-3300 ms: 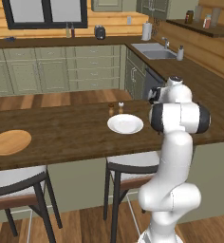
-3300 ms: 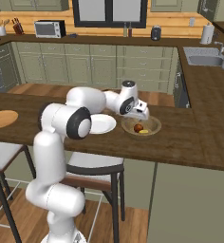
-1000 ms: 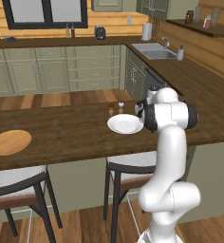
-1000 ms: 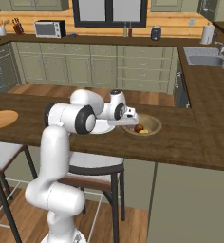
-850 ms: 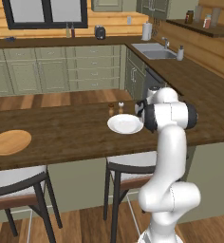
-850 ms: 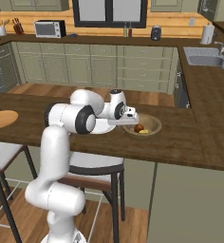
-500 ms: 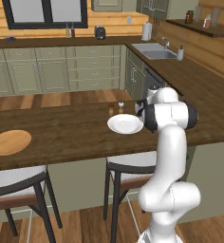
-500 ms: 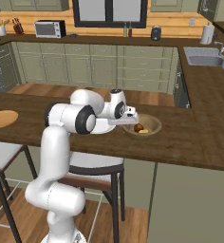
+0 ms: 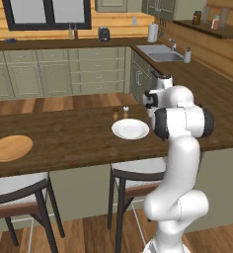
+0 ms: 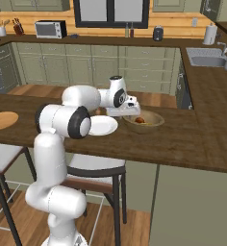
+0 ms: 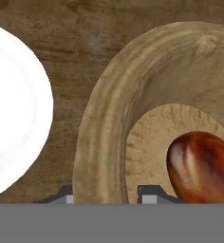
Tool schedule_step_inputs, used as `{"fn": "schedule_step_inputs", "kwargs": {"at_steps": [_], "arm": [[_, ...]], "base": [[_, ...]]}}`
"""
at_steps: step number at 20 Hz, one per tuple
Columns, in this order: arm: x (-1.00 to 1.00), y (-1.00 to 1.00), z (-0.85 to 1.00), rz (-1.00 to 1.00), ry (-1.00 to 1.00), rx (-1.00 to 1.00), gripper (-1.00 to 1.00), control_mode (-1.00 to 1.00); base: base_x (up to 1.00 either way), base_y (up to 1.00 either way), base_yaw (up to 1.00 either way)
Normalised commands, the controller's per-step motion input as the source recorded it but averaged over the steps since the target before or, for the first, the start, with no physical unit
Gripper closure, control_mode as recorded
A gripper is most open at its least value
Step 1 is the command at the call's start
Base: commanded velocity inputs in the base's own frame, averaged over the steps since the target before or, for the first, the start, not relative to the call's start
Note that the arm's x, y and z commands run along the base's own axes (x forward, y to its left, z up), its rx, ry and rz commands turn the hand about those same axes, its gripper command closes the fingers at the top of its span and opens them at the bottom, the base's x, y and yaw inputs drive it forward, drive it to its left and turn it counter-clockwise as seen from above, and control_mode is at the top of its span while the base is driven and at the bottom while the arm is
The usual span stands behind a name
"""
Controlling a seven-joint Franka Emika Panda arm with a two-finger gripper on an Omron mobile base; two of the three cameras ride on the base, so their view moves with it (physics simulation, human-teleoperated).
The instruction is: Pick the chicken drumstick and lemon wedge from their plates and place them in the bowl. Then put the bowl in the fridge.
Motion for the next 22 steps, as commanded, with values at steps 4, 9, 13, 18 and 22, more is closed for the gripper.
{"fn": "schedule_step_inputs", "kwargs": {"at_steps": [4,9,13,18,22], "arm": [[-0.65,0.58,0.69,0.28,0.0,-0.02,1.0,-1.0],[-0.86,0.65,0.4,0.46,-0.04,-0.04,1.0,-1.0],[-0.7,0.27,0.44,0.6,-0.09,-0.02,1.0,-1.0],[-0.62,0.06,0.49,0.62,-0.05,0.01,1.0,-1.0],[-0.33,0.15,0.5,0.61,0.02,0.02,1.0,-1.0]], "base": [[0.0,0.0,0.0],[0.0,0.0,0.0],[0.0,0.0,0.0],[0.0,0.0,0.0],[0.0,0.0,0.0]]}}
